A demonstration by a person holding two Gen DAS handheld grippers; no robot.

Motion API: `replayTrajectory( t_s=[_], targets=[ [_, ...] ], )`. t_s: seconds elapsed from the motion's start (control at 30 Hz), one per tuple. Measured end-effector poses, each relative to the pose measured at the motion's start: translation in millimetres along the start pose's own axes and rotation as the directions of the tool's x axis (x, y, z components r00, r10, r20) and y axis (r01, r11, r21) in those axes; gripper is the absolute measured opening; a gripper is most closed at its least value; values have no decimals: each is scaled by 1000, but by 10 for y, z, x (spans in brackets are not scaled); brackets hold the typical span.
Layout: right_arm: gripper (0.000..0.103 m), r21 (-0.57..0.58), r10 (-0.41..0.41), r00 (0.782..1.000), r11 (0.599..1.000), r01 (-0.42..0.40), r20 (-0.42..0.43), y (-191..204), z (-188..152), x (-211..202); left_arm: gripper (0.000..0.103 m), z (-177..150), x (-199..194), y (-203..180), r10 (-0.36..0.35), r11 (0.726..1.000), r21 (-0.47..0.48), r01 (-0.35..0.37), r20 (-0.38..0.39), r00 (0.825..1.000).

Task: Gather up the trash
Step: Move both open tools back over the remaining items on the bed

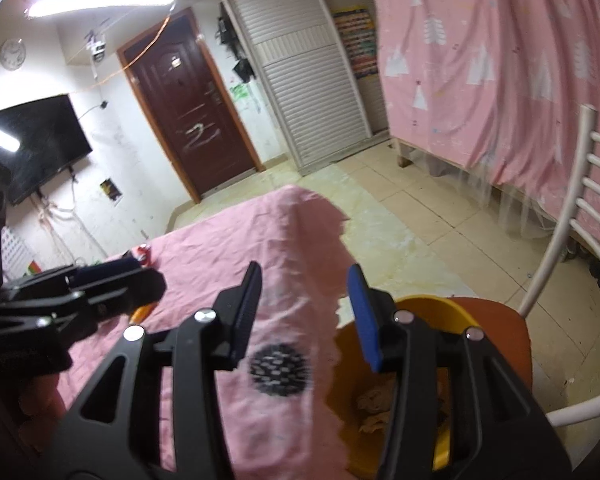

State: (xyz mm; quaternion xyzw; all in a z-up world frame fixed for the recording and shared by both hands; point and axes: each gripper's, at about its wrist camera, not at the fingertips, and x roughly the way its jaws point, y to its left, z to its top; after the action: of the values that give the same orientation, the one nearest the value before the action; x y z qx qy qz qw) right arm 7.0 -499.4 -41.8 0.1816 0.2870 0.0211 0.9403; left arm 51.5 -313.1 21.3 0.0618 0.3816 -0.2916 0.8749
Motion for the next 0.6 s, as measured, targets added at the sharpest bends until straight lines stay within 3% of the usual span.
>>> replayTrajectory(
  t_s=[0.23,0.37,0.6],
  targets=[
    [43,-81,55,997,995,-59,-47,562,16,255,58,-72,-253,535,54,995,-82,-51,35,998],
    [53,-119,80,994,989,-89,-78,860,-15,409,59,-156,-357,848,86,989,-124,-81,41,995],
    [53,-173,108,986,976,-129,-126,1344,-87,628,61,-320,-504,1351,136,973,-195,-126,39,990]
  ],
)
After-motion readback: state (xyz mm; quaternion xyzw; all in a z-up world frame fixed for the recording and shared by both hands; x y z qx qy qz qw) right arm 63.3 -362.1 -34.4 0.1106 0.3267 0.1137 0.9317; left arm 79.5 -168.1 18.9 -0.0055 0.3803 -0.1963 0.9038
